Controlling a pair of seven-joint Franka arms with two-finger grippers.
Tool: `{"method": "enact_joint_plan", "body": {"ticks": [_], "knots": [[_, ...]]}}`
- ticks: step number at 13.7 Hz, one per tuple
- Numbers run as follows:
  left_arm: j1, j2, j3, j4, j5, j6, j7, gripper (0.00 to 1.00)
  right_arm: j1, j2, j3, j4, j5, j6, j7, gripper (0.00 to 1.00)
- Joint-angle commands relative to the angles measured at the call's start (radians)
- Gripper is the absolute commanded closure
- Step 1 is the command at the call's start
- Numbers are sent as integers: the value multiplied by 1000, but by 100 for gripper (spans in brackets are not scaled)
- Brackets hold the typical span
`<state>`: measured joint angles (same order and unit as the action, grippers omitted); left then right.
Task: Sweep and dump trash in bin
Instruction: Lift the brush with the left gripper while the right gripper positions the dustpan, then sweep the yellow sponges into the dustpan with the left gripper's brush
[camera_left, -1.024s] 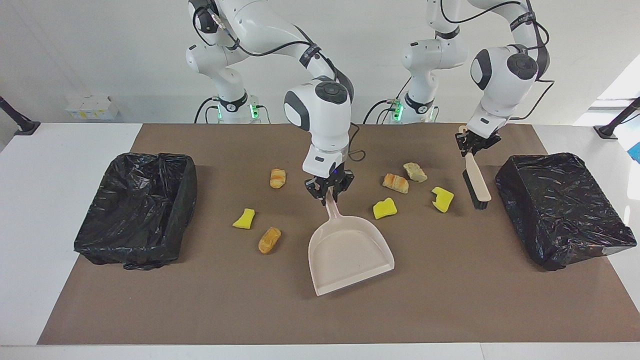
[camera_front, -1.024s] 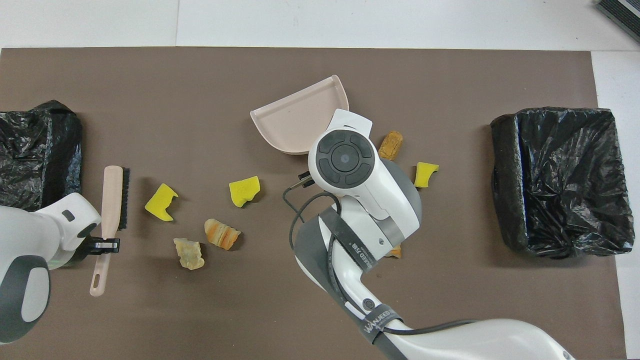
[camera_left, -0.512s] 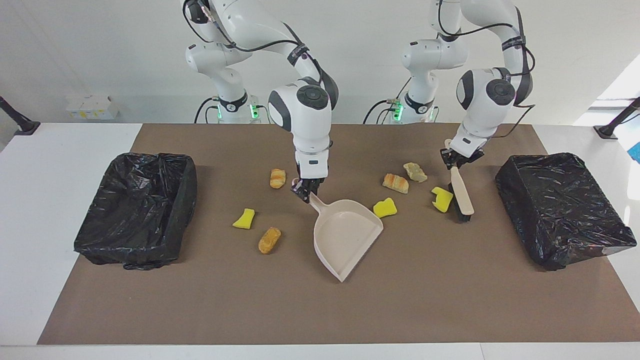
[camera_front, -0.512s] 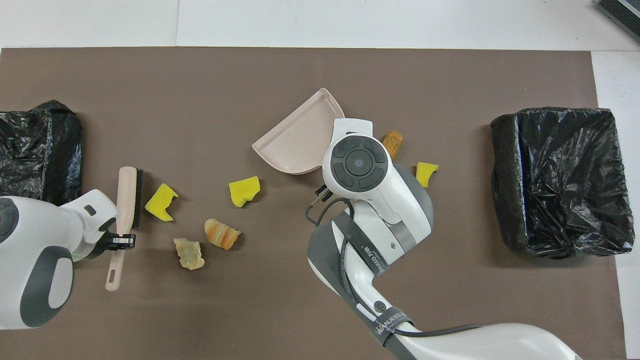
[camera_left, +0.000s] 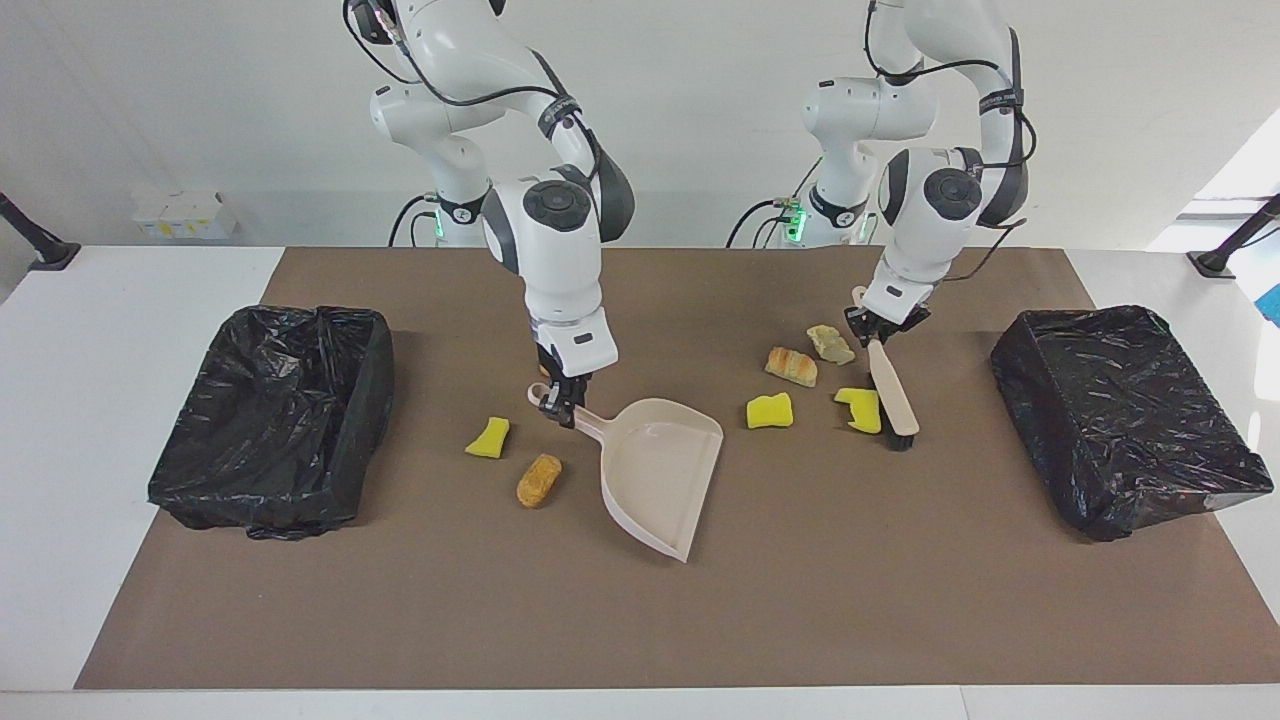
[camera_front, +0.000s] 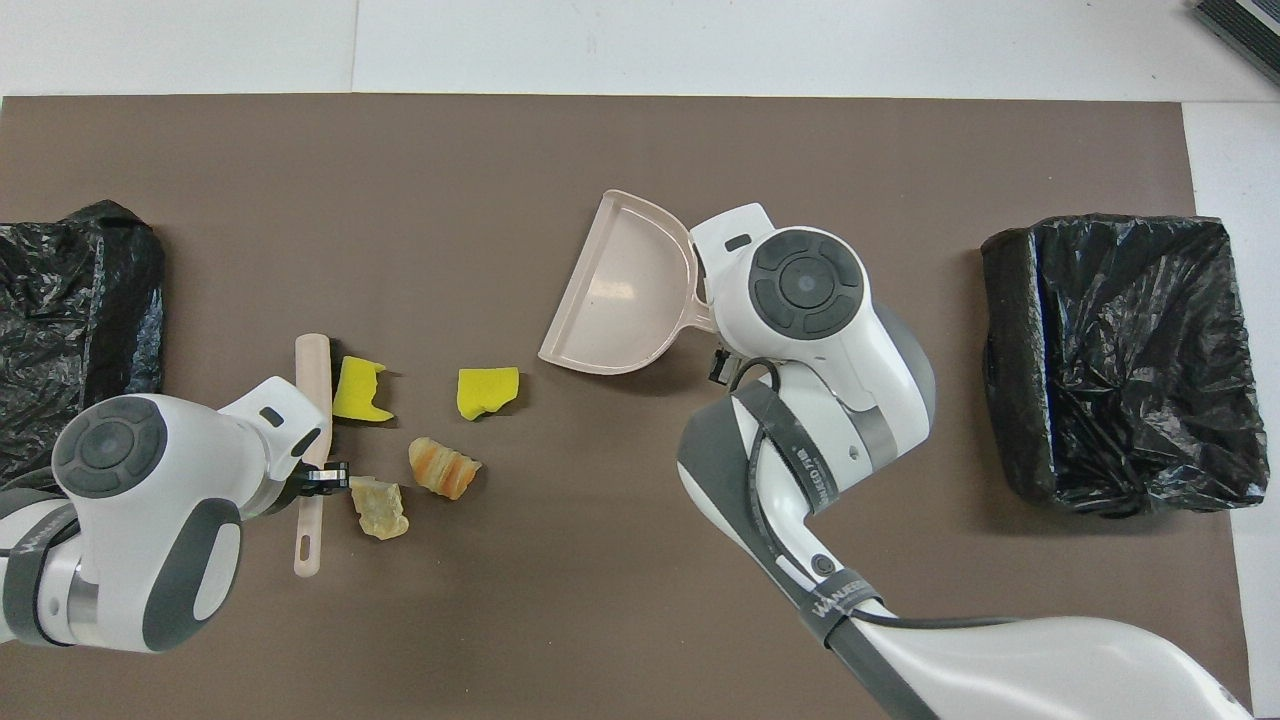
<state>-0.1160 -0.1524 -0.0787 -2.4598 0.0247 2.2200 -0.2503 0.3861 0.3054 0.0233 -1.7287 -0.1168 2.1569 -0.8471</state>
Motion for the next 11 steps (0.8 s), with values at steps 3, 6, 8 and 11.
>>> {"method": "enact_joint_plan", "body": {"ticks": [3, 6, 8, 11], "knots": [[-54, 4, 8, -7, -29, 17, -27, 100, -10, -38, 12, -35, -4, -28, -274, 100], [-106, 0, 8, -8, -66, 15, -43, 100, -1, -43, 12, -37, -3, -65, -316, 100], [-164, 26, 8, -7, -71, 33, -85, 100, -15, -37, 13, -41, 6, -68, -337, 100], [-217, 37, 8, -5, -107, 66, -138, 100, -10, 0, 13, -40, 51, -39, -336, 100]]}}
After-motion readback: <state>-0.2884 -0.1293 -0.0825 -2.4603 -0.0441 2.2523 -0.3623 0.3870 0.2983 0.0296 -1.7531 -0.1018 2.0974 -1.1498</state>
